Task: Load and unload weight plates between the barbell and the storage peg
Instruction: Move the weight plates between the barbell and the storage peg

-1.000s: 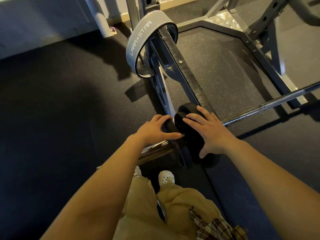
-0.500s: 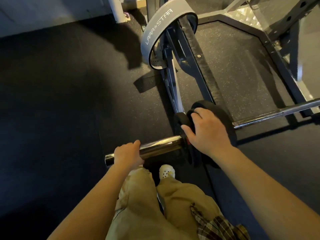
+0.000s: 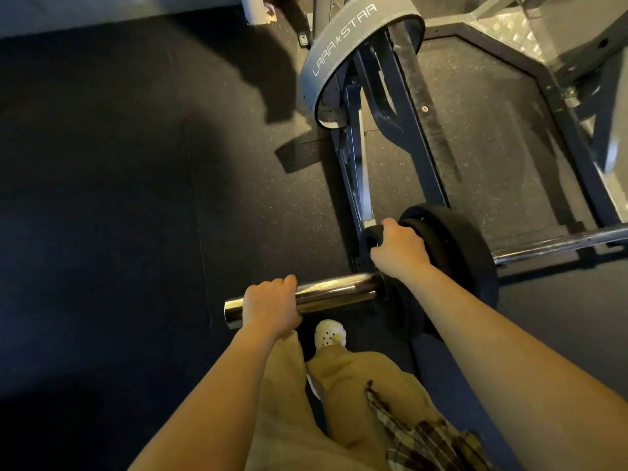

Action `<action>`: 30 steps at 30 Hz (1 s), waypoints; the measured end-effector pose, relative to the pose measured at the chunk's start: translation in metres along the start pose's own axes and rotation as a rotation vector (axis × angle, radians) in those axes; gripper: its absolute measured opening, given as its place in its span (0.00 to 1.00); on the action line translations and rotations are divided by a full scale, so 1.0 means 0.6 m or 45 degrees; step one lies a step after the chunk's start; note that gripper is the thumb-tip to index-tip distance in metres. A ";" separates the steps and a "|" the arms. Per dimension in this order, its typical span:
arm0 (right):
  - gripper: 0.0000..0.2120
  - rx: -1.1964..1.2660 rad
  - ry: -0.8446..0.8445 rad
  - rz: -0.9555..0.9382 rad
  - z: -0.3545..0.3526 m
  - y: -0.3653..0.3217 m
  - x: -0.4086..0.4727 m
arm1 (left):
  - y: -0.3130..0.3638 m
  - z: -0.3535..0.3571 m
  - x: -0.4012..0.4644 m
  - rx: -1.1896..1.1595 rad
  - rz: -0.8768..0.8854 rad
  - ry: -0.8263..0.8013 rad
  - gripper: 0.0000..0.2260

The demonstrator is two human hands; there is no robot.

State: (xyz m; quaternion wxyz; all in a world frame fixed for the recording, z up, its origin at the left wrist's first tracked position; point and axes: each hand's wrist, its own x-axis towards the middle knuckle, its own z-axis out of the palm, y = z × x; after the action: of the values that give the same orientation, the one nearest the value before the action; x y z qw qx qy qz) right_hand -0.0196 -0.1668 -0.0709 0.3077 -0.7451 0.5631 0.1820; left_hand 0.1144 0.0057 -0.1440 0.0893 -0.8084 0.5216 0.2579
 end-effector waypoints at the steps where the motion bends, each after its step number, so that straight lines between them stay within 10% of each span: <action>1: 0.20 -0.047 -0.049 0.009 -0.005 -0.012 0.013 | -0.001 0.001 0.002 -0.005 0.002 0.009 0.16; 16: 0.30 0.614 0.348 -0.175 0.108 0.052 -0.155 | -0.007 0.009 0.005 -0.011 0.039 0.008 0.19; 30: 0.22 0.262 0.191 -0.199 0.085 -0.054 -0.079 | -0.008 0.005 -0.003 -0.008 0.014 0.052 0.17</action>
State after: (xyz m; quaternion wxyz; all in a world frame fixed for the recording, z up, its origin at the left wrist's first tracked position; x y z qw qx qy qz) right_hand 0.0011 -0.0927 -0.0715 0.3528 -0.7627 0.5404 0.0426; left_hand 0.1171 0.0105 -0.1464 0.0747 -0.8109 0.5269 0.2433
